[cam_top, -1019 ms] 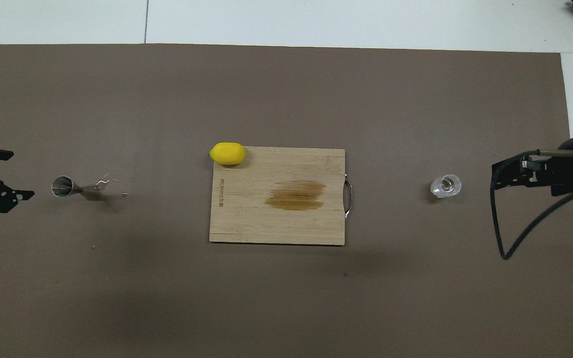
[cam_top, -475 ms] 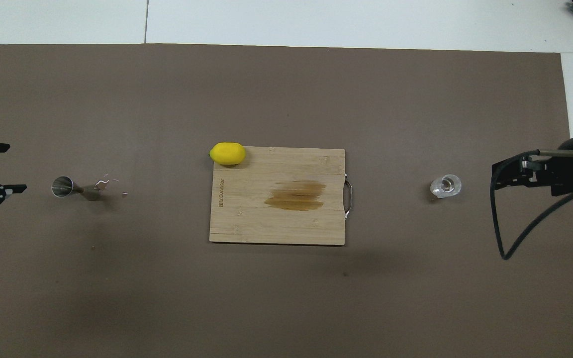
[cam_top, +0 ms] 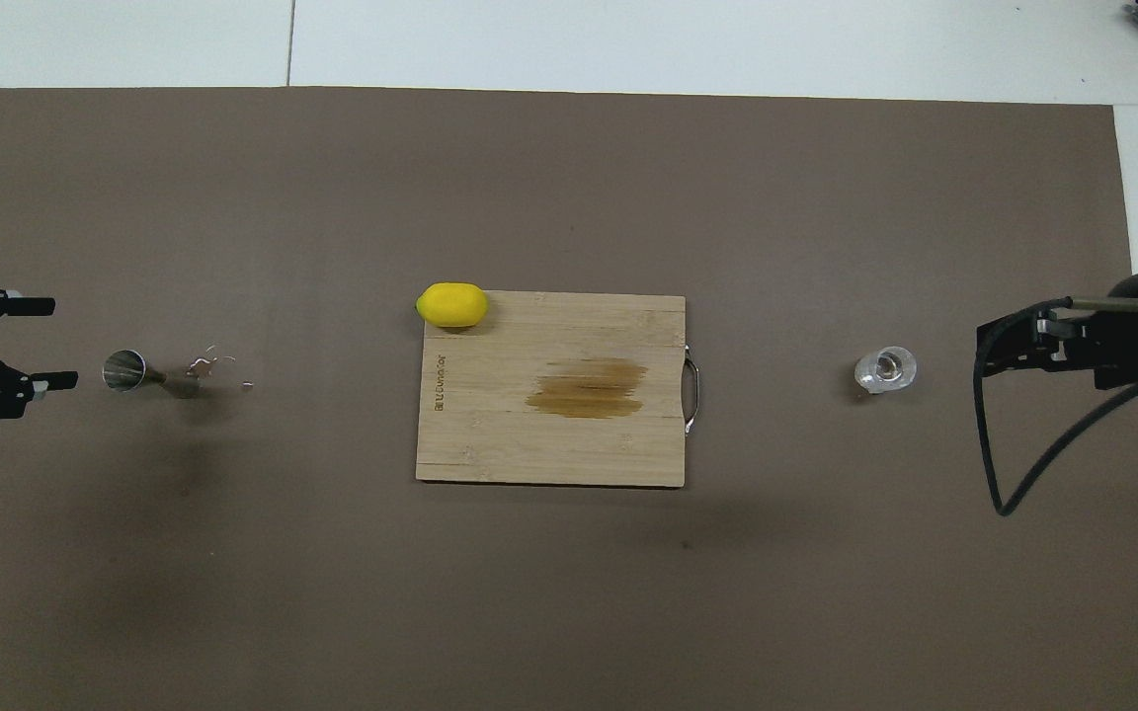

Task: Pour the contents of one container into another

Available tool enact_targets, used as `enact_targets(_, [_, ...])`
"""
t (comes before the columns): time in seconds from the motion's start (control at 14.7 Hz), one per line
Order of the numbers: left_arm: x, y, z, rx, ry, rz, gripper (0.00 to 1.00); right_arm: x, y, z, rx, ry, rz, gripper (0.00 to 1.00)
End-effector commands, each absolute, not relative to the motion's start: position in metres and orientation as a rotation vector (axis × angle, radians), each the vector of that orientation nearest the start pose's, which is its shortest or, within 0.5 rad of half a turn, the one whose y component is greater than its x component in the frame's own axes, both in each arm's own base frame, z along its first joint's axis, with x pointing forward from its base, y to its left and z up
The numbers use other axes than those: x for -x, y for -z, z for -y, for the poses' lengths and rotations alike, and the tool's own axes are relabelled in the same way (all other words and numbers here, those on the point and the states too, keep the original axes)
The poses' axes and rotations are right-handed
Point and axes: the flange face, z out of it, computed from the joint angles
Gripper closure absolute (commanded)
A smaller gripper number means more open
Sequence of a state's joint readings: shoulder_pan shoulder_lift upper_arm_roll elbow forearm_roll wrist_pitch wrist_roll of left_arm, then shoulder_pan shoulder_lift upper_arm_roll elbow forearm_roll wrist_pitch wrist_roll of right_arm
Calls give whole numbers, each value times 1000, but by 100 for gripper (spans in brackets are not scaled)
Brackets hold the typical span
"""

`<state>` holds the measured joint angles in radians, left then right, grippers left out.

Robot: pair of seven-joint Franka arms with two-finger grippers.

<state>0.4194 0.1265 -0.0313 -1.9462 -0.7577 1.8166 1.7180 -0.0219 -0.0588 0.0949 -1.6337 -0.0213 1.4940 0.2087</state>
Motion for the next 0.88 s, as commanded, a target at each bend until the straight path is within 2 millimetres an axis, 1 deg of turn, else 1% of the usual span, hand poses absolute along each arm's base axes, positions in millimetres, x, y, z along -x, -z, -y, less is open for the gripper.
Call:
enact_targets(0.0, [-549, -375, -164, -2026, -695, 1193, 0, -521, -623, -33, 3163, -105, -211, 1])
enact_targets(0.07, [-547, -361, -169, -1992, -700, 1146, 0, -521, -622, -34, 3164, -107, -208, 1])
enact_targets(0.14, [-547, -353, -168, -1963, -706, 1132, 0, -521, -623, -33, 3164, -105, -208, 1])
enact_targets(0.34, [-545, -332, -162, -1873, -786, 1111, 0, -521, -623, -33, 3163, -105, -211, 1])
enact_targets(0.48, [-540, -322, -163, -1835, -828, 1081, 0, -521, -623, -33, 3163, -105, -211, 1])
enact_targets(0.54, [-539, -308, -163, -1778, -844, 1050, 0, -521, -623, -33, 3163, -105, -211, 1])
enact_targets(0.61, [-538, -291, -168, -1729, -898, 1024, 0, -521, -623, -33, 3164, -105, -208, 1])
enact_targets(0.68, [-535, -284, -174, -1707, -950, 1035, 0, -521, -623, -33, 3164, -105, -208, 1])
enact_targets(0.81, [-530, -280, -176, -1668, -957, 1026, 0, -521, -622, -33, 3164, -107, -208, 1])
